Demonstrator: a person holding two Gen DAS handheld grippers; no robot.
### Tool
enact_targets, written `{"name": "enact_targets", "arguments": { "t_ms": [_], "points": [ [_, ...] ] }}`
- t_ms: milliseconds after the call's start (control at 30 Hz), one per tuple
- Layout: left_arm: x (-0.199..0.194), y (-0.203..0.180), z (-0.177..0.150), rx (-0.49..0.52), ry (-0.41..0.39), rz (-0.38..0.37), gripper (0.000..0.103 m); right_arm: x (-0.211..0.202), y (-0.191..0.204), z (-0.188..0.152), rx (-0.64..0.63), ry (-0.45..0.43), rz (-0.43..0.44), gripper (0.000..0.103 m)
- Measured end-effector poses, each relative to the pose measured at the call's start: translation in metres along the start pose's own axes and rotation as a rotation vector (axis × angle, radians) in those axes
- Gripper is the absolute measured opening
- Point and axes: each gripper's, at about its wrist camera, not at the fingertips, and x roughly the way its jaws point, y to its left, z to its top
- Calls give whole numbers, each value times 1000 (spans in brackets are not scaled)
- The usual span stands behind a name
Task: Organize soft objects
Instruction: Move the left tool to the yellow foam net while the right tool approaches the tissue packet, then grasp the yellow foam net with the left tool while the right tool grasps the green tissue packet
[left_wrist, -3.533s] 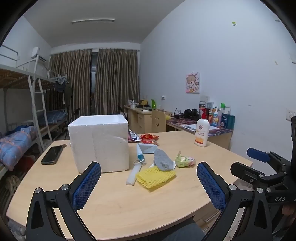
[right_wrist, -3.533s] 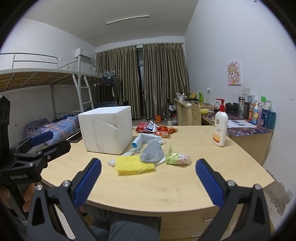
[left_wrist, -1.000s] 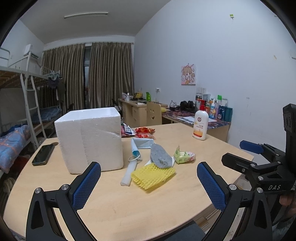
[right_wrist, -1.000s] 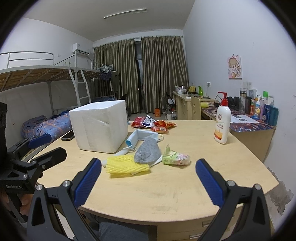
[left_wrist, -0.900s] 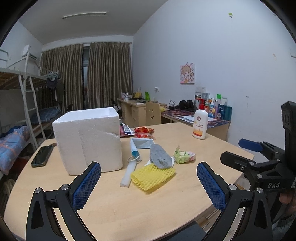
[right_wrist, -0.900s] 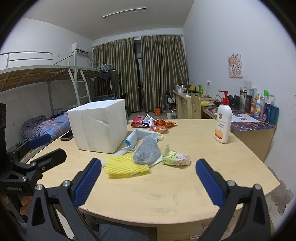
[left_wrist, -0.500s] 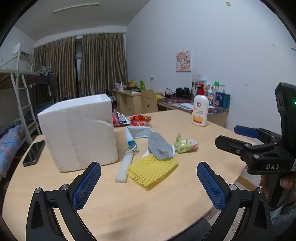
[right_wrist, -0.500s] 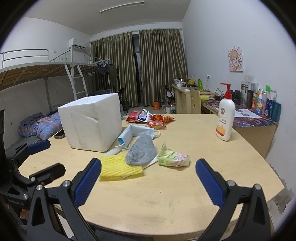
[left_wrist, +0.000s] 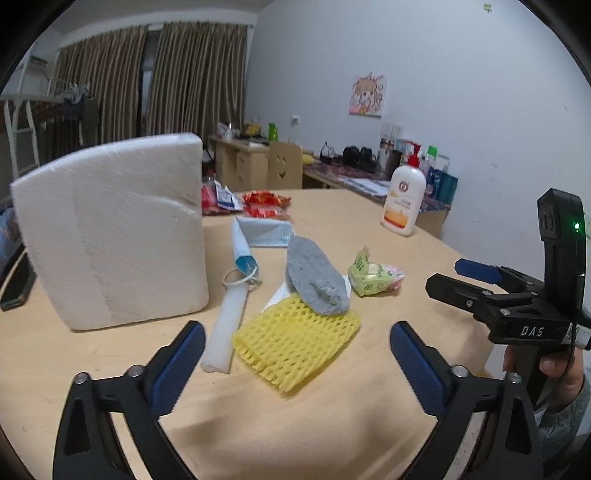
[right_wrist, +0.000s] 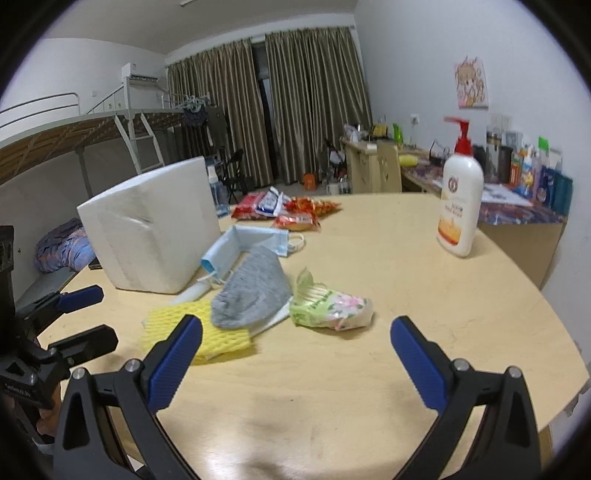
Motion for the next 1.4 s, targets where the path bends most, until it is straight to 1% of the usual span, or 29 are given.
{"name": "enact_targets", "arguments": {
  "t_ms": [100,233,300,400,433,633,733,800,833,900,967,1000,1067,1100,1200,1233,1400],
  "points": [
    [17,-1,3,7,42,-9,92,11,-11,2,22,36,26,103],
    [35,-1,7,3,91,-37,92,21,-15,5,2,63,12,103],
    [44,-1,7,4,121,-50,89,26,-17,6,-6,79,15,103],
    [55,3,7,12,157,-42,85,32,-19,9,-22,94,6,103],
    [59,4,6,14,169,-38,82,34,-19,9,-23,95,6,103],
    [69,10,1,23,224,-34,73,42,-24,12,-15,105,17,103],
    [71,9,-4,40,252,-34,73,45,-25,13,-17,112,12,103],
    [69,8,-5,60,247,-43,65,46,-26,13,-18,117,13,103],
    [68,7,-6,67,244,-47,59,48,-27,13,-19,123,12,103],
    [68,6,-7,77,251,-41,56,50,-27,13,-20,130,7,103],
    [68,6,-8,82,257,-46,50,52,-27,14,-23,138,9,103],
    [68,6,-8,82,254,-41,48,53,-26,14,-23,139,10,103],
    [67,6,-9,86,256,-34,36,53,-25,15,-27,139,10,103],
    [66,7,-9,88,253,-32,33,52,-25,16,-31,138,11,103],
    [63,10,-10,85,247,-27,20,54,-23,18,-38,140,7,103],
    [62,13,-11,76,246,-35,14,55,-23,19,-43,142,0,103],
    [59,24,-10,18,231,-75,12,64,-23,21,-52,167,-29,103]
  ]
}}
